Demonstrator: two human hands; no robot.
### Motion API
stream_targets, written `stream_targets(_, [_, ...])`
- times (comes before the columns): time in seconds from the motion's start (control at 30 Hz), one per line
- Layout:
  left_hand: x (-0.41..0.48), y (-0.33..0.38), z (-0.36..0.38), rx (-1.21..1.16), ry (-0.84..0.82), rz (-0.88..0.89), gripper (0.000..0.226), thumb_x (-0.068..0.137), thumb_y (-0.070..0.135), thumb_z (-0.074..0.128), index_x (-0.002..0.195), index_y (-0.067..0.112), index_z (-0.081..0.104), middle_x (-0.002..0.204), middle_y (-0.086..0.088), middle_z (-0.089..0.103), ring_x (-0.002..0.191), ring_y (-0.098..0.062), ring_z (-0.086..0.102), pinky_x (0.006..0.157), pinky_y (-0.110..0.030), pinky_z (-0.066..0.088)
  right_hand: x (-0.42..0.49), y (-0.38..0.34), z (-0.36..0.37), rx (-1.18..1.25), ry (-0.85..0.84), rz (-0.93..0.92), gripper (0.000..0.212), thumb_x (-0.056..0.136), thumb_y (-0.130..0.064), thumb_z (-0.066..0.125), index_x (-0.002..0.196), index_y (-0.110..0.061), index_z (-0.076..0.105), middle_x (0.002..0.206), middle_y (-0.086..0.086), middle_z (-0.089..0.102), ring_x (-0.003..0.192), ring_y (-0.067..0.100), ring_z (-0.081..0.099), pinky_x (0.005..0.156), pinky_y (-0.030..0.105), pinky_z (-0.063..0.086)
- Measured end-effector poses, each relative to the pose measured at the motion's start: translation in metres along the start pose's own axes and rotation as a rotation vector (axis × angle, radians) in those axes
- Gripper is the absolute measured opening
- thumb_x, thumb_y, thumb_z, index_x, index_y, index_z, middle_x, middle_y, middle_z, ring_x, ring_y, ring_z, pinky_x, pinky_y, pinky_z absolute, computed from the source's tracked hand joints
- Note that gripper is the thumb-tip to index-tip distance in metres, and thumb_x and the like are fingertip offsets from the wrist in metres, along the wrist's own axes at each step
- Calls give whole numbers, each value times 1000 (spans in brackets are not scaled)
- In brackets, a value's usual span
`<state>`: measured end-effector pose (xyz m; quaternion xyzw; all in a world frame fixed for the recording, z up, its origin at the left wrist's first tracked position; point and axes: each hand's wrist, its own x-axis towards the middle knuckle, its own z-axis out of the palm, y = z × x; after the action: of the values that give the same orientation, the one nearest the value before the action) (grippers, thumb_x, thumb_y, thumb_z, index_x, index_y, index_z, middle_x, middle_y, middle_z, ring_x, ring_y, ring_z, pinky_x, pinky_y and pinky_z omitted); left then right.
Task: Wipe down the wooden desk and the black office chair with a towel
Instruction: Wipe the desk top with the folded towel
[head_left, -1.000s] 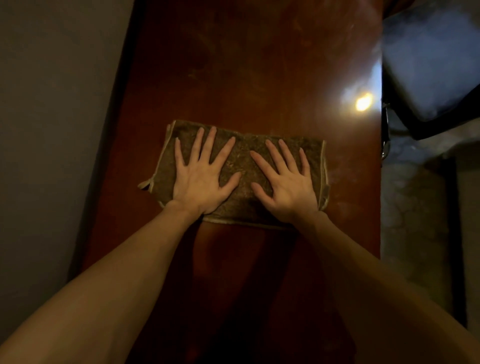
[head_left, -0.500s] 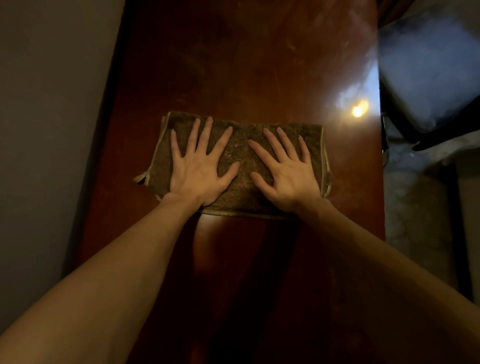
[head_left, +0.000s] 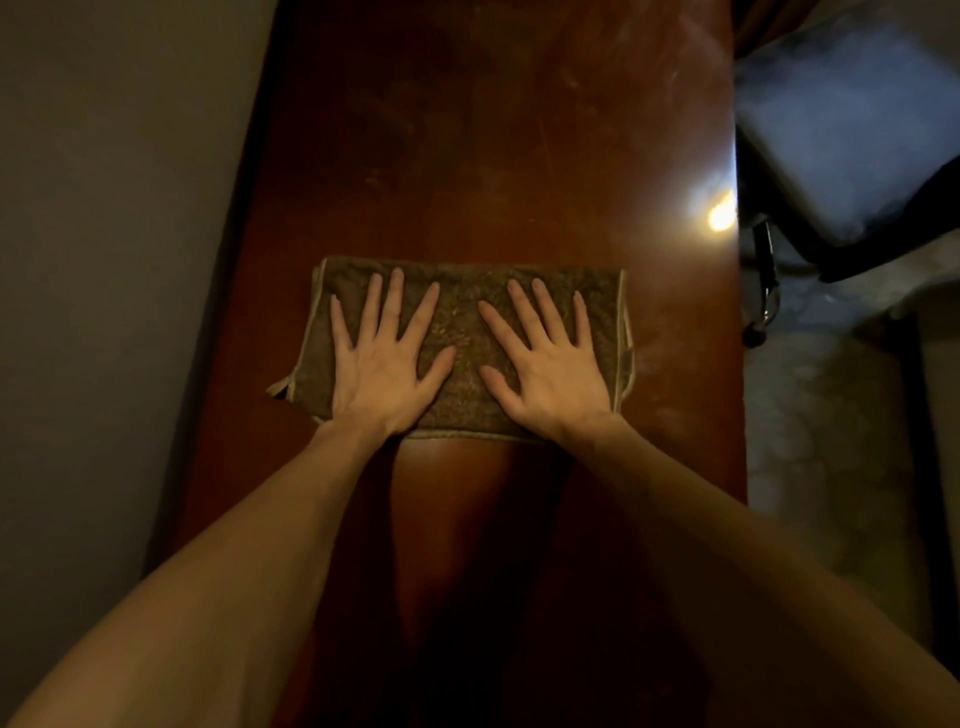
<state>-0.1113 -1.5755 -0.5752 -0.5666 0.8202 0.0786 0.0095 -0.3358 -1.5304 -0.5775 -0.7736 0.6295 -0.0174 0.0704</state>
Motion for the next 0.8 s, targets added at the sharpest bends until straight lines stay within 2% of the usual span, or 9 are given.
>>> stream_targets(0.3, [-138, 5, 14, -1, -36, -80, 74, 100, 69, 17, 164, 36, 1, 172, -8, -4, 158, -27, -9, 123, -64, -5, -102, -61, 12, 9, -55, -77, 72, 102, -66, 25, 164, -33, 9, 172, 7, 3, 158, 31, -7, 121, 67, 1])
stream_targets(0.8, [-293, 9, 26, 1, -102, -46, 74, 99, 69, 17, 163, 37, -2, 172, -6, -8, 158, -24, -11, 123, -60, -9, -257, -152, 33, 95, -57, 31, 74, 101, -64, 30, 165, -33, 9, 172, 6, 0, 158, 29, -10, 122, 65, 0])
